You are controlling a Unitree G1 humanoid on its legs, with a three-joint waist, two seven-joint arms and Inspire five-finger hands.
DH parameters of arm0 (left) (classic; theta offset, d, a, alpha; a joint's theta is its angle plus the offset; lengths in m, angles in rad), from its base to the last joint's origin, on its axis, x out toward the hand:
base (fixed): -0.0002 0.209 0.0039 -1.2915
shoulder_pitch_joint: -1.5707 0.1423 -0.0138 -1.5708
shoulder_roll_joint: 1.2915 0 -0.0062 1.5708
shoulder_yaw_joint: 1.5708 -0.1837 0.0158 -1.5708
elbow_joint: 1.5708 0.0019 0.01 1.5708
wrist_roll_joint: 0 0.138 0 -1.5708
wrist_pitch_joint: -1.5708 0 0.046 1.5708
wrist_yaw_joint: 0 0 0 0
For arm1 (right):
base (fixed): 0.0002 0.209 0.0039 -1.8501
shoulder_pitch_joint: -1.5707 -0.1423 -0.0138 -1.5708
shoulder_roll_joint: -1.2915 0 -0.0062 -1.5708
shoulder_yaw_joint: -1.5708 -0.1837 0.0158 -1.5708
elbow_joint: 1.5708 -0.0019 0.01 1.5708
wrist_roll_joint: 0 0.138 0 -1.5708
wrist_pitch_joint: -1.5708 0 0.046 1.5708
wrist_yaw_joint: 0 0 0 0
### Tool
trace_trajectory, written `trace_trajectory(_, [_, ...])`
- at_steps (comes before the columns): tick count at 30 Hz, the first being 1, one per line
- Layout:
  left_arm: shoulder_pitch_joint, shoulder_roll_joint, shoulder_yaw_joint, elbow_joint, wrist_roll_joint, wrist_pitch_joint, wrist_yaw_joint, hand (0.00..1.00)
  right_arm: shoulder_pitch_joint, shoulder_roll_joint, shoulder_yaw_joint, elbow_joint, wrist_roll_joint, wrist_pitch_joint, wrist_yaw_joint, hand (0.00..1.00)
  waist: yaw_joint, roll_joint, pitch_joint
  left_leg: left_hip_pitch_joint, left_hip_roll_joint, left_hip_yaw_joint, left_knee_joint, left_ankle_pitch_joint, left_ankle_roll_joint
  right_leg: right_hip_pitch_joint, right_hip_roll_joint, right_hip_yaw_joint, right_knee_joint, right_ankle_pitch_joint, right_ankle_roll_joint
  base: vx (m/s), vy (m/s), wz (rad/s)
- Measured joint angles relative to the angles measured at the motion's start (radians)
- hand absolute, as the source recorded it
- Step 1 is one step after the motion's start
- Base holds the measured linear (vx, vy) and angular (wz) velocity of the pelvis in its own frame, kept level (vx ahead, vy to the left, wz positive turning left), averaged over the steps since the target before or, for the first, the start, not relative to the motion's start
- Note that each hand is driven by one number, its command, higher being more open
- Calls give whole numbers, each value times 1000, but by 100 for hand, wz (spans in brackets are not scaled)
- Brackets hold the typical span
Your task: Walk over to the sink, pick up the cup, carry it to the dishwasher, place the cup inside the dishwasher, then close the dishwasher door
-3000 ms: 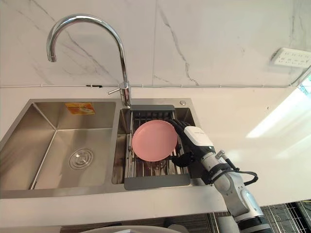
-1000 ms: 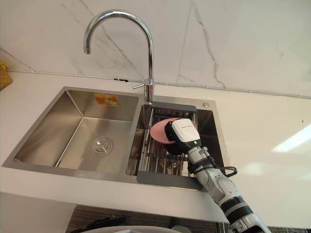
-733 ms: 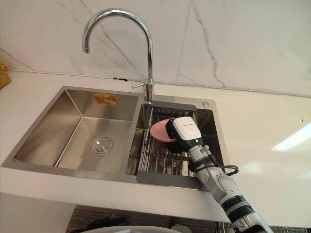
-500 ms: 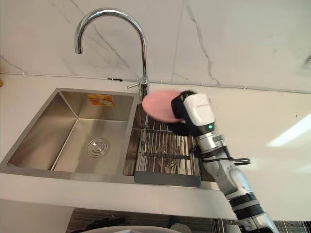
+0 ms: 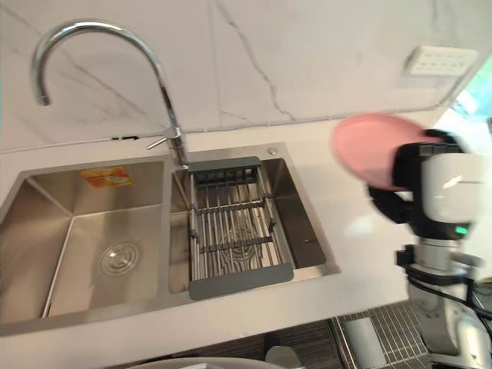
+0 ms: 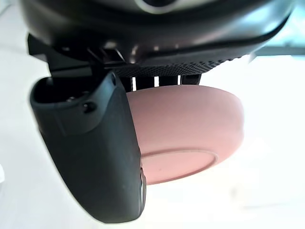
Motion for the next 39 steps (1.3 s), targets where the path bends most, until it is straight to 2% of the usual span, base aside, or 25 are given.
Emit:
trace_trajectory(3, [1,3,0,3,-19,28,-4,100,35,67,-130,2,46,22,-93,0,-34,-6,4,0,-18,43,3,-7,10,-61,-8,50,83,-23,9,-70,36,-42])
trace_trajectory(6, [9,2,1,15,-60,15,-3,100,85,140,-197,7,64,29,-154,0,-59,-15,18,0,-41,105,27,-26,23,-108,-19,115,119,-28,16,-143,58,-59])
trace_trajectory(7, [20,2,3,16,-100,16,-1,100,103,166,-207,17,64,31,-163,0,-64,-16,20,8,-48,137,33,-32,24,-115,-26,104,117,-45,5,-148,54,-90])
trace_trajectory(9, [36,-8,25,16,-168,20,19,100,104,190,-208,41,64,30,-163,0,-61,-12,27,22,-43,198,32,-34,28,-118,-54,-1,117,-70,-43,-112,55,-95])
trace_trajectory(10, [44,-22,43,15,-200,21,37,100,104,205,-208,46,66,30,-163,0,-56,-7,34,26,-27,239,30,-36,32,-117,-71,-92,118,-94,-79,-128,24,-120])
trace_trajectory(11, [54,-33,78,4,-226,21,52,100,97,225,-207,45,78,19,-163,0,-42,-5,54,36,-13,296,31,-41,39,-121,-105,-222,145,-109,-101,-154,10,-139])
trace_trajectory(13, [63,-48,136,-7,-255,28,75,100,86,238,-199,44,111,9,-168,0,-26,-4,76,42,7,377,41,-42,41,-135,-182,-410,282,-116,-106,-102,-34,-124])
trace_trajectory(14, [69,-44,149,-12,-257,30,84,100,84,243,-188,53,136,10,-173,0,-24,-2,78,35,25,393,53,-45,34,-131,-207,-449,360,-129,-108,-14,-83,-74])
trace_trajectory(17, [70,-15,148,-17,-263,46,111,100,75,265,-156,108,145,16,-185,0,-24,-6,75,4,67,385,91,-53,9,-80,-212,-417,412,-147,-78,64,-161,-16])
trace_trajectory(18, [58,-5,146,-19,-260,54,114,100,66,288,-137,131,152,18,-186,0,-24,-14,72,-21,74,360,108,-49,-6,-54,-186,-378,341,-155,-30,88,-227,10])
trace_trajectory(19, [37,-13,138,-23,-255,61,115,100,51,302,-107,169,159,22,-183,0,-19,-12,70,-41,79,343,114,-36,-11,-30,-155,-387,254,-156,-14,78,-226,3])
trace_trajectory(21, [18,-32,124,-29,-243,58,142,100,22,339,-34,241,160,37,-168,0,0,-4,68,-64,97,340,125,-19,-20,-15,-114,-392,174,-139,5,21,-161,-6])
trace_trajectory(22, [15,-35,122,-29,-245,58,146,100,21,377,12,267,160,48,-155,0,11,0,67,-63,104,332,124,-14,-24,-4,-98,-399,157,-136,2,-16,-114,4])
trace_trajectory(25, [14,-53,116,-48,-254,51,163,100,57,442,109,281,159,68,-132,0,40,12,65,-59,102,311,106,-3,-30,16,-93,-419,143,-135,2,-21,-30,21])
trace_trajectory(30, [24,-48,118,-55,-413,70,198,100,87,465,145,329,158,79,-114,0,55,22,72,-52,58,244,60,15,-14,53,-118,-450,130,-128,15,-34,75,42])
trace_trajectory(33, [33,-55,125,-59,-420,80,196,100,89,466,152,371,158,79,-113,0,63,25,77,-51,41,212,50,17,-10,76,-126,-449,108,-121,25,-16,76,32])
trace_trajectory(35, [35,-55,126,-60,-444,82,195,100,84,465,172,406,156,101,-105,0,79,27,78,-51,35,204,46,18,-8,83,-126,-449,94,-117,32,-30,25,15])
trace_trajectory(39, [39,-52,126,-60,-532,105,204,100,35,454,206,492,156,193,-75,0,80,46,91,-51,33,190,43,20,-5,94,-126,-455,91,-116,33,-46,-11,9])
